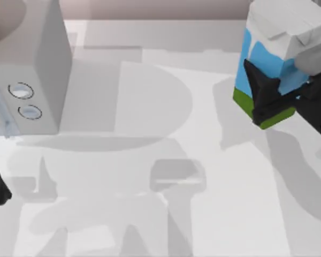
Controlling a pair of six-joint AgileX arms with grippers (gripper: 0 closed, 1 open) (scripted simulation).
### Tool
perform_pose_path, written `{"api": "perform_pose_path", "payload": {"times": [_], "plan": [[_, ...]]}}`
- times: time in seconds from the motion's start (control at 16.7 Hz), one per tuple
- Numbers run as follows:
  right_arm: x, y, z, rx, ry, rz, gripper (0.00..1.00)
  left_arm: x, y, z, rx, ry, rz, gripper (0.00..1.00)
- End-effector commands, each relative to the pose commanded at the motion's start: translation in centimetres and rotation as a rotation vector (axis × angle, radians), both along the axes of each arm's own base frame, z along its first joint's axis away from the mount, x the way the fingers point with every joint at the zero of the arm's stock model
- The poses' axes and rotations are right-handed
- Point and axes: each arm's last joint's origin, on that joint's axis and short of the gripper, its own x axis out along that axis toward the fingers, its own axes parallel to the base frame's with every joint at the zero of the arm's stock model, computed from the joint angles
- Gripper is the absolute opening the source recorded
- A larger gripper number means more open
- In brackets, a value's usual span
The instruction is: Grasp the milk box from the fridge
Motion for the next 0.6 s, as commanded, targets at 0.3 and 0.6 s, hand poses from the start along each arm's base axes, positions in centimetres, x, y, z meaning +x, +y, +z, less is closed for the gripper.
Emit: {"api": "perform_pose_path", "payload": {"times": [0.3, 0.6], "plan": [[3.4, 6.0, -4.1, 0.008, -0.006, 0.153, 0.00, 0.0, 0.0, 0.0, 0.000, 0.000, 0.000, 1.00], [4.4, 9.5, -7.3, 0.015, -0.024, 0.240, 0.00, 0.0, 0.0, 0.0, 0.000, 0.000, 0.000, 1.00]]}}
